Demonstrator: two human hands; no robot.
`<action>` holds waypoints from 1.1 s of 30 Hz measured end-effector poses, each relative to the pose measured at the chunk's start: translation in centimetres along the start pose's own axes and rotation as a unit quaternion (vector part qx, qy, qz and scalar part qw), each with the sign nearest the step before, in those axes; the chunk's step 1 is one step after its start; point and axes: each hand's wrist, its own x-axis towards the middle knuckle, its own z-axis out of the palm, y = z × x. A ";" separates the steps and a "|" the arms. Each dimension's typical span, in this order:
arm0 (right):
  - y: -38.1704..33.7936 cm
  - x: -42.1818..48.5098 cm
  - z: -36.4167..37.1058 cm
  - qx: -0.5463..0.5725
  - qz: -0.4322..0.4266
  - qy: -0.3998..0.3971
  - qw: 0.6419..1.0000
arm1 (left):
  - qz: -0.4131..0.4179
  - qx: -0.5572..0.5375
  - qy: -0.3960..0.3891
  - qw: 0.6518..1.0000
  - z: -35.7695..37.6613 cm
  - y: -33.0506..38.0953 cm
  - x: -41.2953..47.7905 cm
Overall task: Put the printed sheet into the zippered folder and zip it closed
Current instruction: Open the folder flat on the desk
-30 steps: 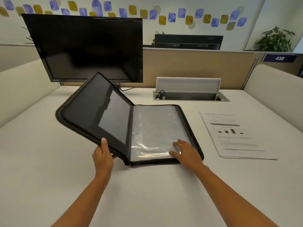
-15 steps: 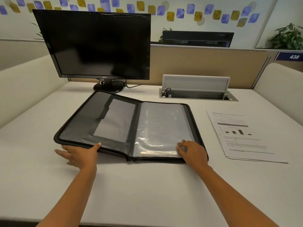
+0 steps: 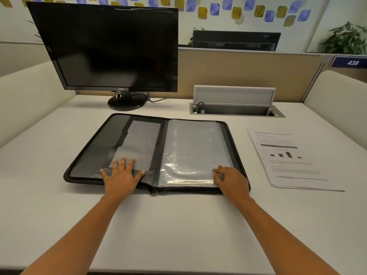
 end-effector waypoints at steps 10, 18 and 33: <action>0.9 -0.9 0.1 -0.007 0.010 0.070 0.997 | -0.012 -0.080 0.020 0.997 0.8 -0.1 -1.6; 1.3 -1.4 -0.6 -0.009 0.038 0.110 0.993 | -0.021 0.021 0.074 0.997 -2.5 0.4 -2.2; 2.8 1.0 -2.1 0.048 0.075 0.075 0.993 | 0.118 -0.121 -0.046 0.985 -5.1 10.5 0.0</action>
